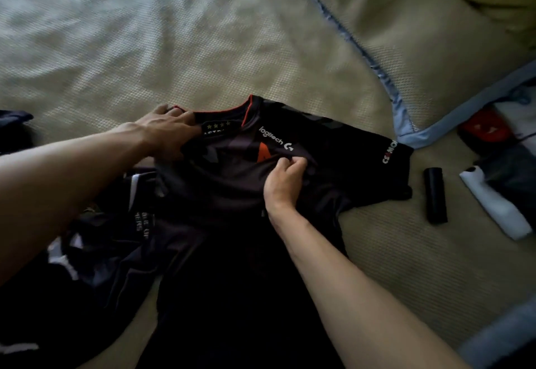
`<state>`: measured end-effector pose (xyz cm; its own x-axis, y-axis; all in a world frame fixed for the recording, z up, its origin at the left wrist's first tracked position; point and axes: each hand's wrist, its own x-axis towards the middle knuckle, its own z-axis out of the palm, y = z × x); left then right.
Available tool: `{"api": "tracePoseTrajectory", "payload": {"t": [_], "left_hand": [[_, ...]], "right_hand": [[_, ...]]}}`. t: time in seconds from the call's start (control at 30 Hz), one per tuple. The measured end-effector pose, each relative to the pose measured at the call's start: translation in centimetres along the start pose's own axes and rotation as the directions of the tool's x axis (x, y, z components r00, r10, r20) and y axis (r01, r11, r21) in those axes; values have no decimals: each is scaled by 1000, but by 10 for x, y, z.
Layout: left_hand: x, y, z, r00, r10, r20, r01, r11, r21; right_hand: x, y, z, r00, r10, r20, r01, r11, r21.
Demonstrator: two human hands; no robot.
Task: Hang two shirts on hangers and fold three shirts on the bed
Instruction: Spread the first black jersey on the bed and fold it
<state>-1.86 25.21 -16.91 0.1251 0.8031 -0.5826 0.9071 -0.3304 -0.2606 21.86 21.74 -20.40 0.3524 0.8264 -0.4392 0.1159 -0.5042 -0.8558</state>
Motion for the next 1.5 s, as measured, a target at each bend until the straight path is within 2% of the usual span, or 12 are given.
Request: {"api": "tracePoseTrajectory", "payload": {"t": [0.07,0.13,0.2,0.3,0.53,0.6,0.7,0.93,1.1,1.23,1.37,1.5], "left_hand": [[2,-5,-8,999,1,49,0,1000,-16],[7,-7,-23,997,-31,67,47,963,-265],[13,-2,-44,998,-45,-34,16,806,-591],[32,20,-70,982,-65,-178,-101,612,-784],[83,54,-63,984,-136,-116,25,748,-664],[87,48,-64,980,-195,-50,107,716,-690],[94,36,-67,994,-74,79,108,688,-718],[109,40,-93,943,-311,-115,75,538,-839],[120,73,-84,936,-345,-75,161,607,-778],[110,86,-71,858,-411,-306,149,771,-619],[84,105,-57,779,-197,-596,-41,932,-361],[34,148,-42,833,140,-535,-357,875,-326]], "right_hand": [[15,-15,-20,995,-101,-15,101,995,3],[44,-31,-56,972,-226,-56,224,974,-37],[84,-43,-100,944,-311,-110,301,949,-94],[132,-47,-164,955,-246,-163,219,961,-168],[152,9,-194,998,-16,-61,8,992,-126],[157,12,-193,995,-55,-85,44,992,-120],[165,8,-192,979,-156,-129,142,984,-109],[194,0,-189,947,-262,-184,228,955,-190],[183,-2,-191,952,-220,-211,198,972,-123],[166,16,-205,986,-141,-90,125,978,-167],[157,35,-219,993,-115,42,122,954,-275],[161,34,-225,980,-196,-26,175,923,-343]]}}
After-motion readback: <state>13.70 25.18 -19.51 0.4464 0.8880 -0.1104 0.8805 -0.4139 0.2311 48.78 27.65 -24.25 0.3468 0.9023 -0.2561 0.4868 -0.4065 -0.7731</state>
